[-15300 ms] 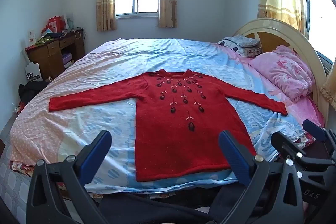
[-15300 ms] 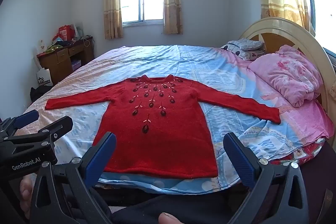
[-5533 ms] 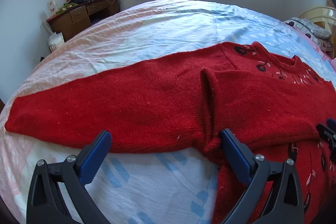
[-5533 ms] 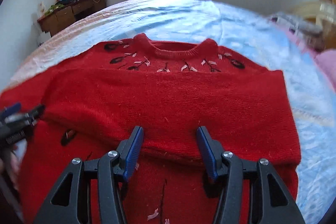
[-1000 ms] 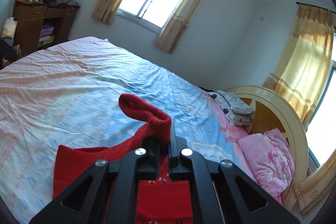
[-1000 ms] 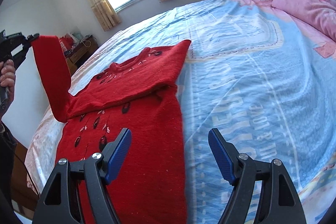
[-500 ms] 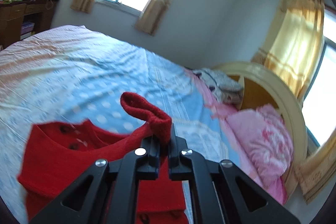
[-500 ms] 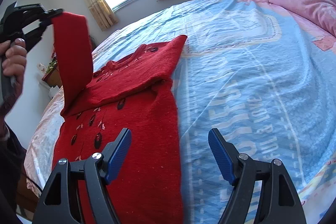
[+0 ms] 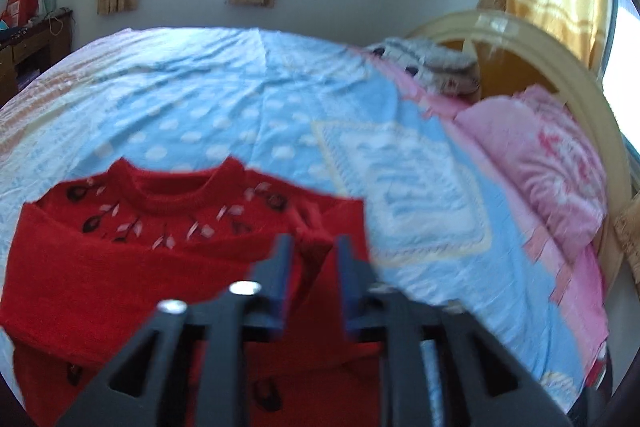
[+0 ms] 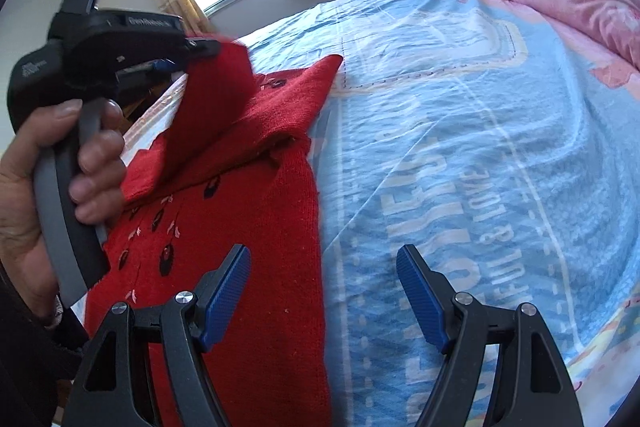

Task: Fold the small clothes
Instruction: 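Open the left tool to release the sleeve onto the sweater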

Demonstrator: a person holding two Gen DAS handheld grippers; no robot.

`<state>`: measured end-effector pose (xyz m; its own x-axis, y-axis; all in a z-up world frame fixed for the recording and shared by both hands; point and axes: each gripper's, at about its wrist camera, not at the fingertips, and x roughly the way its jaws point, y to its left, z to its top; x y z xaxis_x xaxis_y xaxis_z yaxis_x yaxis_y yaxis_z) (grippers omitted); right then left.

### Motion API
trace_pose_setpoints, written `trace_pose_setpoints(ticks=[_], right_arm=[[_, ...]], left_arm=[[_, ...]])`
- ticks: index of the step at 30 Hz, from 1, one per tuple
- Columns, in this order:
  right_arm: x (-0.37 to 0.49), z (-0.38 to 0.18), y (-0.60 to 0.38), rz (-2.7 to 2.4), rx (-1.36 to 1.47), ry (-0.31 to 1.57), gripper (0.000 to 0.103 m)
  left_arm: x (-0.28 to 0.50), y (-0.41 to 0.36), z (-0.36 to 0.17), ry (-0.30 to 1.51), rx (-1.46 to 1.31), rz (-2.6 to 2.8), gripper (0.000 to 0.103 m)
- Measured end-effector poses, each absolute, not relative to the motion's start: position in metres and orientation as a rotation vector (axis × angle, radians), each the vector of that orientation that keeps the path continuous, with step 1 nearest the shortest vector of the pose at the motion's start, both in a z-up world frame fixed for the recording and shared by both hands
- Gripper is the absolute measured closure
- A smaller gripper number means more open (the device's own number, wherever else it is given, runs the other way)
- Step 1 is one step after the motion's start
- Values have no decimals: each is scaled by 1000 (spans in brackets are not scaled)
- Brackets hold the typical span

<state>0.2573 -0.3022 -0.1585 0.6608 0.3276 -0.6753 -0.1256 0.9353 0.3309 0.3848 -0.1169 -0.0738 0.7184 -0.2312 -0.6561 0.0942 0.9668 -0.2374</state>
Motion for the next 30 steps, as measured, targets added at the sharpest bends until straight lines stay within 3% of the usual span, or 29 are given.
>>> trace_pose_setpoints(ticks=[1, 4, 8, 14, 20, 26, 28, 30], right_arm=[[257, -159, -302, 261, 266, 811, 27], [257, -158, -304, 259, 266, 808, 27], [258, -159, -304, 252, 255, 803, 27], [252, -158, -295, 259, 213, 779, 27], [251, -153, -291, 244, 190, 753, 27], [269, -118, -278, 273, 193, 697, 28], [288, -108, -267, 292, 190, 703, 38], [308, -104, -255, 296, 170, 714, 40]], left_arm=[[378, -112, -76, 741, -180, -178, 51], [346, -92, -73, 681, -94, -159, 47], [302, -51, -78, 607, 4, -71, 26], [275, 36, -111, 676, 85, 208, 25], [285, 116, -139, 784, -113, 320, 25], [286, 123, -146, 771, -174, 301, 25], [286, 118, -148, 770, -163, 304, 25], [288, 118, -153, 779, -155, 310, 25]])
